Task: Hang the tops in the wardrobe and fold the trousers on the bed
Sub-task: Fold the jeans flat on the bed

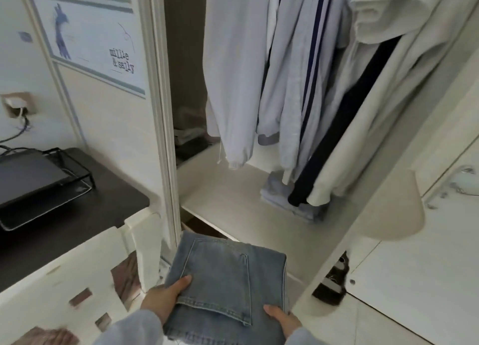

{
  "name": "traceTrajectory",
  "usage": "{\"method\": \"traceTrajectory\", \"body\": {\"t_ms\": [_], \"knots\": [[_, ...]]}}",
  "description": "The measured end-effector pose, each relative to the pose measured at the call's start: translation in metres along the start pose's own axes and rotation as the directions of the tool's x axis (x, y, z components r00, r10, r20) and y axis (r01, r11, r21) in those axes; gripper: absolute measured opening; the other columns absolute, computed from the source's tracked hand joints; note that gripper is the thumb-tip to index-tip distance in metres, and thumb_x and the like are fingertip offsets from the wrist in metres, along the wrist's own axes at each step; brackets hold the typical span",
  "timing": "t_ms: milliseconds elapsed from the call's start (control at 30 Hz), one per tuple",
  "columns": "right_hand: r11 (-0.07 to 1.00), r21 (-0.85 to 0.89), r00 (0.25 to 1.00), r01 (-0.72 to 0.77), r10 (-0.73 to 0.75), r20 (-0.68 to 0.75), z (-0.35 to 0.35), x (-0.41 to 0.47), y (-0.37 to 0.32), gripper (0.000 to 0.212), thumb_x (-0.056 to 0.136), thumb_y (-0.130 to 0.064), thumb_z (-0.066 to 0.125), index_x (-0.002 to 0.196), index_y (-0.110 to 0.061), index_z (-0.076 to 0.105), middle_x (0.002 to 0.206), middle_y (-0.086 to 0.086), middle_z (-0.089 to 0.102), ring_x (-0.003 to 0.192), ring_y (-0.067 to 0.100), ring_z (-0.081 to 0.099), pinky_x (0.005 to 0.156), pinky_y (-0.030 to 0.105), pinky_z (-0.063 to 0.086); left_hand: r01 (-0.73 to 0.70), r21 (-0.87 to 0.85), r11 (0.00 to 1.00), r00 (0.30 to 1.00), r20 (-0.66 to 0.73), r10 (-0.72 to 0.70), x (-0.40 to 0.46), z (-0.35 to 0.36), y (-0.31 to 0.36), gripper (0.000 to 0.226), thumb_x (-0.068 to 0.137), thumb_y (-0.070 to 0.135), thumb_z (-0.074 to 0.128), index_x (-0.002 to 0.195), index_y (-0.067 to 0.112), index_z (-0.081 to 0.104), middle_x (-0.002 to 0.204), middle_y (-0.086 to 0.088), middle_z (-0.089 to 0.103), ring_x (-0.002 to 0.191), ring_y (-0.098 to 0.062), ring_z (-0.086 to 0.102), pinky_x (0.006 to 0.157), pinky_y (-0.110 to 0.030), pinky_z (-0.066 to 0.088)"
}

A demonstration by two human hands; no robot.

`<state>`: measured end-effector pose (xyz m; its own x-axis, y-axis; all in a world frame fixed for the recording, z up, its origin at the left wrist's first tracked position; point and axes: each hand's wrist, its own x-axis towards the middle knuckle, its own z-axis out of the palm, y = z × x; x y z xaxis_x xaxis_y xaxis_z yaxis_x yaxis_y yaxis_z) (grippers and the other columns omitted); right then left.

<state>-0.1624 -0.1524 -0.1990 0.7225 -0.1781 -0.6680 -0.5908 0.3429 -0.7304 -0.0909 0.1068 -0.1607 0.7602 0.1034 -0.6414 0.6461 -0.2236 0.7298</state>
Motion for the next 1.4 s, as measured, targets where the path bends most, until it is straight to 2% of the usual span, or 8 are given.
{"method": "traceTrajectory", "body": {"t_ms": [133,300,533,667,1000,1200,1300,1400], "knots": [[0.998,0.058,0.996,0.019,-0.014,-0.089,0.002,0.057,-0.012,0.122,0.017,-0.017,0.094,0.129,-0.003,0.048,0.123,0.008,0.054,0.107,0.029,0.05,0.107,0.035,0.031,0.073,0.028,0.997,0.995,0.058,-0.075,0.077,0.027,0.033,0.084,0.054,0.058,0.075,0.115,0.002,0.064,0.096,-0.012,0.058,0.086,-0.027,0.055,0.083,-0.03,0.04],[0.997,0.079,0.981,-0.019,0.034,-0.19,0.0,0.132,-0.029,0.065,0.081,-0.001,0.067,0.138,0.006,0.036,0.147,0.018,0.035,0.135,0.029,0.034,0.112,0.033,0.024,0.083,0.193,0.978,0.987,0.116,-0.107,0.17,0.064,0.083,0.075,0.06,0.063,0.073,0.109,0.006,0.065,0.095,-0.011,0.064,0.089,-0.028,0.061,0.088,-0.033,0.048],[0.992,0.029,0.883,-0.123,0.122,-0.454,-0.038,0.264,-0.065,0.107,0.026,-0.061,0.081,0.112,0.0,0.062,0.11,0.014,0.066,0.1,0.03,0.061,0.098,0.042,0.046,-0.068,0.262,0.963,0.976,0.216,0.01,0.301,0.155,0.136,0.072,0.07,0.064,0.067,0.111,0.004,0.064,0.1,-0.012,0.062,0.091,-0.028,0.059,0.085,-0.031,0.047],[0.999,-0.03,0.81,0.022,-0.036,-0.586,-0.068,0.302,-0.08,0.077,0.061,-0.054,0.074,0.117,-0.002,0.06,0.114,0.013,0.064,0.101,0.03,0.06,0.096,0.045,0.046,-0.146,0.284,0.948,0.967,0.244,0.075,0.349,0.214,0.145,0.07,0.073,0.062,0.065,0.109,0.001,0.065,0.109,-0.017,0.065,0.098,-0.031,0.061,0.09,-0.036,0.049],[0.936,-0.324,0.579,0.138,-0.341,-0.741,-0.08,0.357,-0.055,0.077,0.062,-0.055,0.061,0.117,-0.001,0.061,0.115,0.017,0.065,0.109,0.03,0.06,0.095,0.042,0.047,-0.491,0.38,0.784,0.871,0.215,0.441,0.4,0.267,0.101,0.043,0.093,0.046,0.045,0.114,0.01,0.054,0.1,-0.012,0.061,0.1,-0.036,0.058,0.073,-0.033,0.04],[0.605,-0.771,0.402,-0.199,-0.667,-0.627,-0.051,0.338,-0.078,0.052,0.089,-0.034,0.05,0.135,-0.01,0.049,0.13,0.022,0.053,0.112,0.04,0.054,0.089,0.042,0.045,-0.687,0.694,0.215,0.602,0.378,0.703,0.382,0.267,0.101,0.069,0.088,0.058,0.017,0.149,0.026,0.019,0.155,-0.006,0.021,0.14,-0.032,0.023,0.108,-0.05,0.027],[0.39,-0.882,0.552,-0.264,-0.689,-0.47,-0.038,0.33,-0.077,0.054,0.081,-0.039,0.033,0.114,-0.014,0.068,0.119,0.021,0.062,0.097,0.041,0.064,0.072,0.048,0.053,-0.703,0.711,0.024,0.612,0.586,0.531,0.371,0.258,0.098,0.072,0.08,0.061,-0.001,0.148,0.039,0.01,0.159,0.009,-0.001,0.146,-0.025,-0.004,0.115,-0.052,0.008],[0.256,-0.935,0.656,-0.247,-0.666,-0.356,-0.003,0.312,-0.084,0.036,0.062,-0.033,0.065,0.091,-0.015,0.074,0.11,0.014,0.067,0.096,0.035,0.066,0.071,0.044,0.055,-0.66,0.751,-0.027,0.67,0.604,0.431,0.343,0.239,0.11,0.063,0.091,0.054,0.026,0.148,0.032,0.014,0.158,0.005,-0.001,0.145,-0.024,-0.01,0.117,-0.049,0.003]]}}
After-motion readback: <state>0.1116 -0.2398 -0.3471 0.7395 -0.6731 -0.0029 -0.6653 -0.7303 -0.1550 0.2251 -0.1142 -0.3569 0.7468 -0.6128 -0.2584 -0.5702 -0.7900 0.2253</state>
